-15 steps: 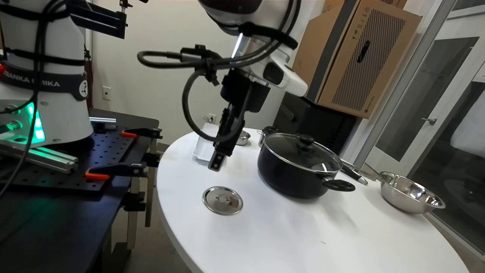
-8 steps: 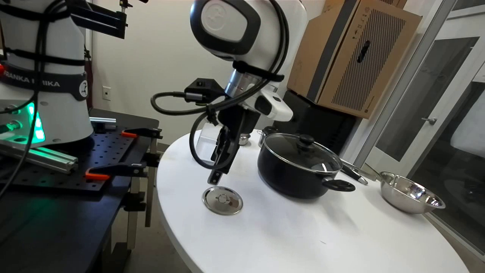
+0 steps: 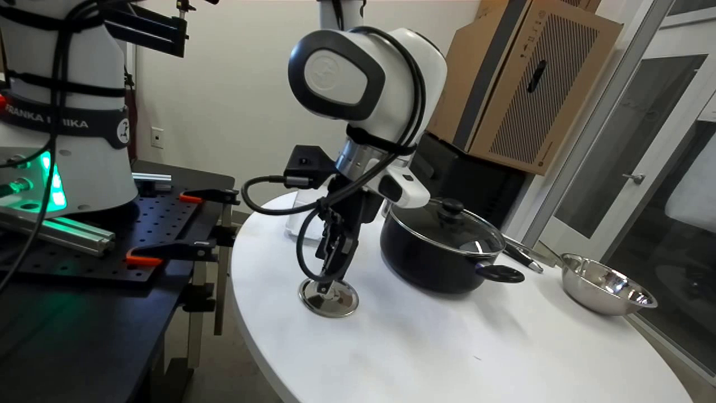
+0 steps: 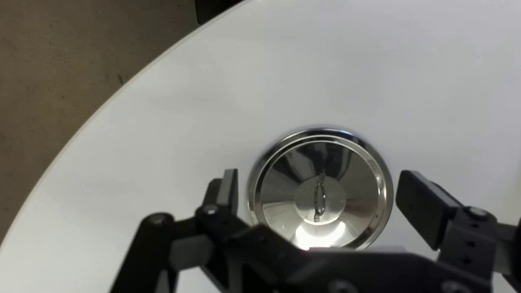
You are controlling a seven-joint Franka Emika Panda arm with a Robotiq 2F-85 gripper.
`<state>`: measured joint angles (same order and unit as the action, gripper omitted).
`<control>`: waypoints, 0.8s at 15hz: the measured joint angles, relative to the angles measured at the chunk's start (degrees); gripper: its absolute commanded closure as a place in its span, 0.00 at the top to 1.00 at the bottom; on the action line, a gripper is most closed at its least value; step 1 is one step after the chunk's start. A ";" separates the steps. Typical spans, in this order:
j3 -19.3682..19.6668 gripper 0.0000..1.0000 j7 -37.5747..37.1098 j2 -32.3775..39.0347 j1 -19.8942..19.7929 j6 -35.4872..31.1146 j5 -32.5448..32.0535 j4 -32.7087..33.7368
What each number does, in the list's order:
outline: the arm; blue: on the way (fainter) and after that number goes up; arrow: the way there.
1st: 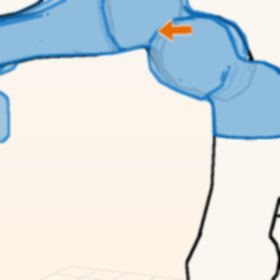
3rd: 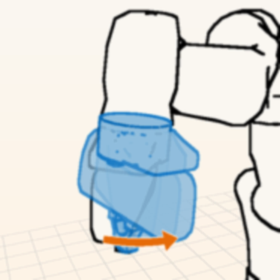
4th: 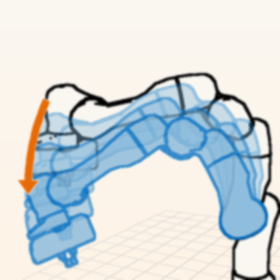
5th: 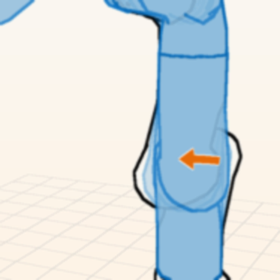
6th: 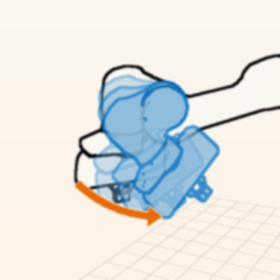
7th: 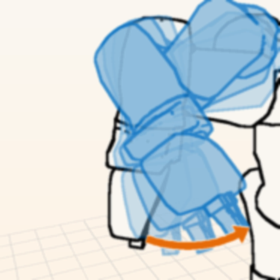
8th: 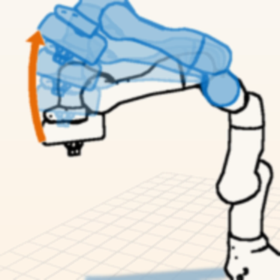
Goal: Put the silver lid on the small pot, take the glass lid off the large pot, then put the silver lid from the smallest pot on the table
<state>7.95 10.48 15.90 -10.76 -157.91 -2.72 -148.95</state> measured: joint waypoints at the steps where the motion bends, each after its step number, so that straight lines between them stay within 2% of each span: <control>1: -0.27 0.92 -0.07 0.87 0.00 -0.32 0.01 0.72; 8: -1.53 0.87 -0.64 6.29 0.07 -0.97 0.01 5.12; 10: -1.64 0.81 -0.95 7.46 0.07 -0.99 0.01 5.99; 11: -1.67 0.75 -1.18 7.96 0.07 -1.00 0.01 6.38; 12: -1.71 0.75 -1.42 8.39 0.07 -1.00 0.01 6.70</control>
<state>6.24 9.06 24.30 -10.68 -158.91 -2.70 -142.25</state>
